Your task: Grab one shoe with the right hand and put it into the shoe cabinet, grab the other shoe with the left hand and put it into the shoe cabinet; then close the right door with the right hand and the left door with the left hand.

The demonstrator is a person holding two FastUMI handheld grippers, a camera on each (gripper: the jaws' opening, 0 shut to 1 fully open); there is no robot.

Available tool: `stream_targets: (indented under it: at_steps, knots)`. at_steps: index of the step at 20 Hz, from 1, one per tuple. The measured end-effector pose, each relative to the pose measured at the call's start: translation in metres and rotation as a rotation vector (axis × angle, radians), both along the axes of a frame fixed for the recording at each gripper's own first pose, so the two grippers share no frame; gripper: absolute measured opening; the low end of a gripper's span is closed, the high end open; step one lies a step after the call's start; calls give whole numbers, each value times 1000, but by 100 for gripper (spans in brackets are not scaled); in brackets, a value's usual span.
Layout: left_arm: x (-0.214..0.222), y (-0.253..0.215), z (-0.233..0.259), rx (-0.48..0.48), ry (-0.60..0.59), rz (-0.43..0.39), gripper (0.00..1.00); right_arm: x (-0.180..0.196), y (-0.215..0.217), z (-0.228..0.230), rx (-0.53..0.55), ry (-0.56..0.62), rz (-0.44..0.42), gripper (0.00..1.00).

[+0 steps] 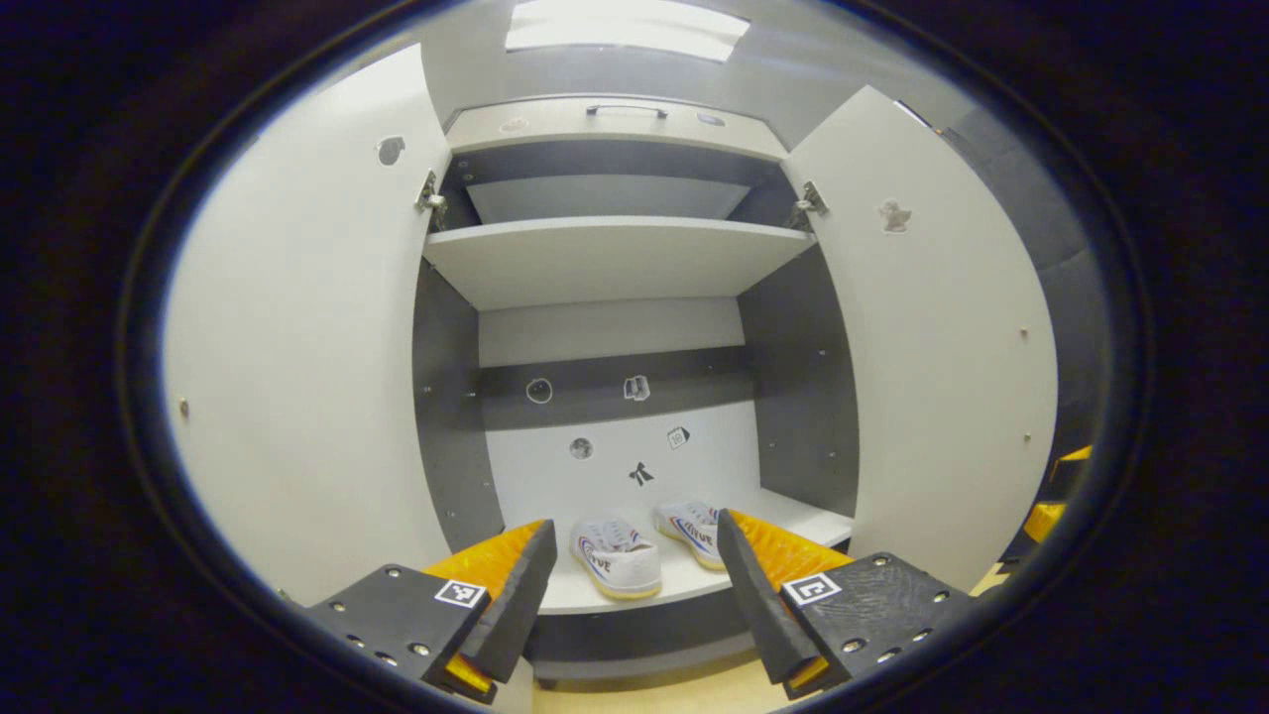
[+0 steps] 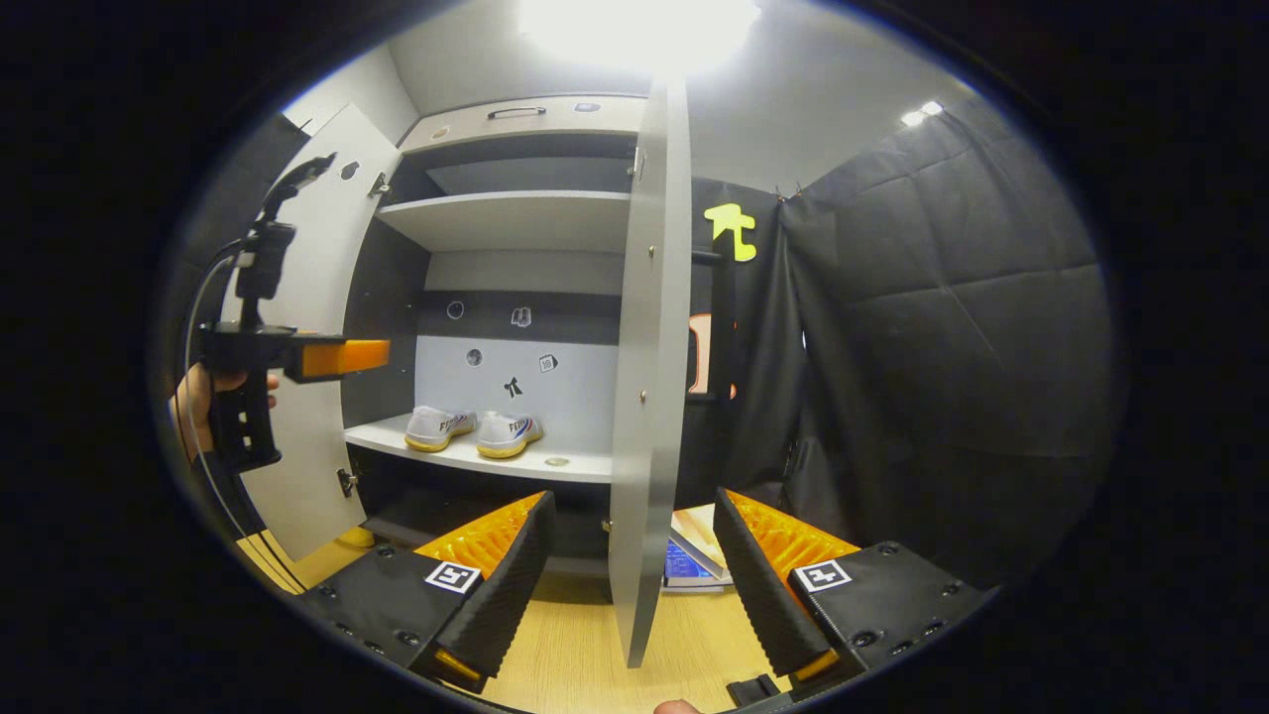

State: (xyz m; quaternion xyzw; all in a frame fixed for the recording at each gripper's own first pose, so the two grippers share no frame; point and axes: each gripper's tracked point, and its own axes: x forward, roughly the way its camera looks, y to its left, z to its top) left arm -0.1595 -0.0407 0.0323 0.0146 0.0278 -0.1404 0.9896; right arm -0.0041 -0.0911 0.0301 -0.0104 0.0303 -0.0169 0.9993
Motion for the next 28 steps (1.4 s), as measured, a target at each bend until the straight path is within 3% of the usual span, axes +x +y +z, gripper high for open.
stream_targets:
  at_steps: [9,15,19,24,28]
  knots:
    - [-78,35,4,-7,10,29,92,3,5,42,30,-49,38,99]
    - [-111,58,7,-34,24,62,92,8,-16,88,37,-103,41,96]
    - [-124,62,5,-26,23,78,93,15,-49,101,29,-102,-15,96]
    - [-132,60,4,-50,27,80,92,17,-51,100,109,-75,37,97]
    - [-132,56,5,-38,32,79,93,12,-69,104,108,-80,5,100]
